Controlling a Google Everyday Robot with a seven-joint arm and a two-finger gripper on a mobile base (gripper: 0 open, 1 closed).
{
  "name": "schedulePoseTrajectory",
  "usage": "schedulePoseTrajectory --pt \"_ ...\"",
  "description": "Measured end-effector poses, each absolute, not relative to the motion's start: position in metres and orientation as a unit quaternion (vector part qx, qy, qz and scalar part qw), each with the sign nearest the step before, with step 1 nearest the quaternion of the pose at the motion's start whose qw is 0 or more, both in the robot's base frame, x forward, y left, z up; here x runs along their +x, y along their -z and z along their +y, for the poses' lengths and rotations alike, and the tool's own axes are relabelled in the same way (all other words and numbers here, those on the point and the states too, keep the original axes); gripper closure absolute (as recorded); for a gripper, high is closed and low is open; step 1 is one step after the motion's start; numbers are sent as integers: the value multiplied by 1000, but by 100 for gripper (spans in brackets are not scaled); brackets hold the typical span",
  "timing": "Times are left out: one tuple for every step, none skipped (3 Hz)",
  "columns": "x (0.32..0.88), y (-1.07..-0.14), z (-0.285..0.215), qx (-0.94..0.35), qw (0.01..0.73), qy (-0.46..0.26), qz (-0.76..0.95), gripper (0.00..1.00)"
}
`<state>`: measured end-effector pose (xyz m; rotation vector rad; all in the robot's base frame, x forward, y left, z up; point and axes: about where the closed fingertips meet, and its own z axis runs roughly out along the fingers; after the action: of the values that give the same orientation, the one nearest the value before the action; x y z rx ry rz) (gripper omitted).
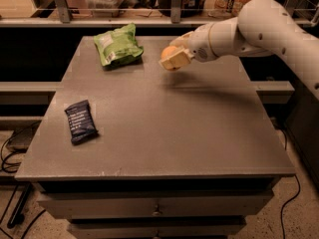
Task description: Move orange near green rice chip bag
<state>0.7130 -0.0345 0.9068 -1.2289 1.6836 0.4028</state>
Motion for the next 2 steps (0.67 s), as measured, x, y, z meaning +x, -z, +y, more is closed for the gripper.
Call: schedulePoseTrajectory --pt "753 -894 -12 -474 525 -203 678 100" --pt "777 -885 4 -463 542 -231 663 100"
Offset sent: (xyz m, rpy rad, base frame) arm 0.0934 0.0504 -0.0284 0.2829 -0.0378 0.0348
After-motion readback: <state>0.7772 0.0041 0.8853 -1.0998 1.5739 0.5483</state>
